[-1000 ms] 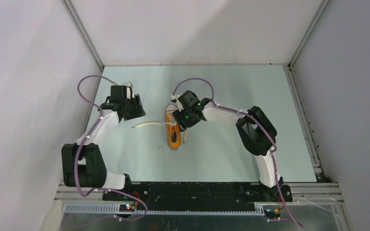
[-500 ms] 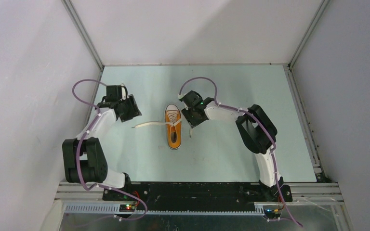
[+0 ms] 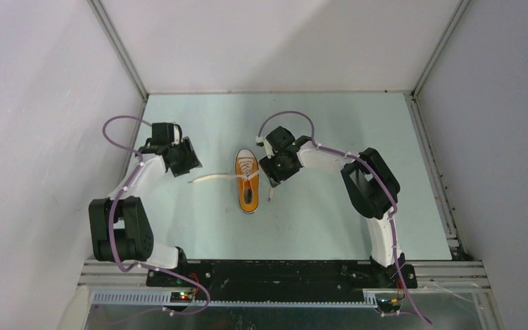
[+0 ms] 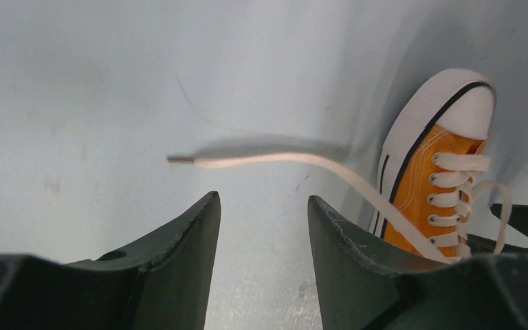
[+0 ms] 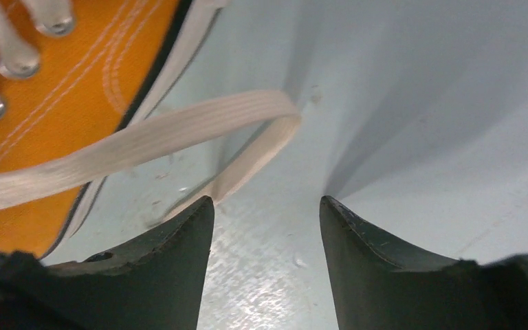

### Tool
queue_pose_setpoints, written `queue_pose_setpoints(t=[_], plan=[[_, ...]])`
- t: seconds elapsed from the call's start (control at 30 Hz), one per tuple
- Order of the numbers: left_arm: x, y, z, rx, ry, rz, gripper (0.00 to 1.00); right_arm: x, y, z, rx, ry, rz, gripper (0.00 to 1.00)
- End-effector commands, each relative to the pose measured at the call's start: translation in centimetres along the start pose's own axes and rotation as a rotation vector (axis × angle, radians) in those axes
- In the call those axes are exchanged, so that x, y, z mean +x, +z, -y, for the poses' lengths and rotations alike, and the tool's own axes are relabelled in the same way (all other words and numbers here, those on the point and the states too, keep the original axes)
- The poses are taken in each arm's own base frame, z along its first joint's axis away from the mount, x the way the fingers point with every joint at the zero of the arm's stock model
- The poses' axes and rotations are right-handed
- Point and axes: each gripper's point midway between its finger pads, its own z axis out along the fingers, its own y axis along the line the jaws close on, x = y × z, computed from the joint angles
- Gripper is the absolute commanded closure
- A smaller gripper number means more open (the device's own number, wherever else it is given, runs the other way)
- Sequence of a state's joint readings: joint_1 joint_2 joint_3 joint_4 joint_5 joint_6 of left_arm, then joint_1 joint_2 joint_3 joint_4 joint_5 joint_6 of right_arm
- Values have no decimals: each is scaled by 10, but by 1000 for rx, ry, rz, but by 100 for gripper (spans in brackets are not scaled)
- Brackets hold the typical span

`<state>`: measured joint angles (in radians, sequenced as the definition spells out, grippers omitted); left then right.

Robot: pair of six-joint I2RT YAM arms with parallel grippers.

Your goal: Tie the shoes

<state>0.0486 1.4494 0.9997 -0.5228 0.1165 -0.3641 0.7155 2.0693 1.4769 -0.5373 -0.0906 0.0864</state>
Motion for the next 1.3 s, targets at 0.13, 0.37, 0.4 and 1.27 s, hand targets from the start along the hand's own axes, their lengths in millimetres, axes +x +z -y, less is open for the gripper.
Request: queue_pose_setpoints(t=[0.13,0.37,0.4,1.27], plan=[[53,-5,-17,-50,-227,-82,44,8,7,-19,-54,-5,-73,38],[56,12,-16,-40,-455,-144,42,17,21,25,185,-7,-93,90],[54,13,-16,-42,-466,-146,42,22,19,36,209,-13,-100,99],[29,72,-27,-320,-599,-122,44,-33,-100,57,-4,-304,129,56]])
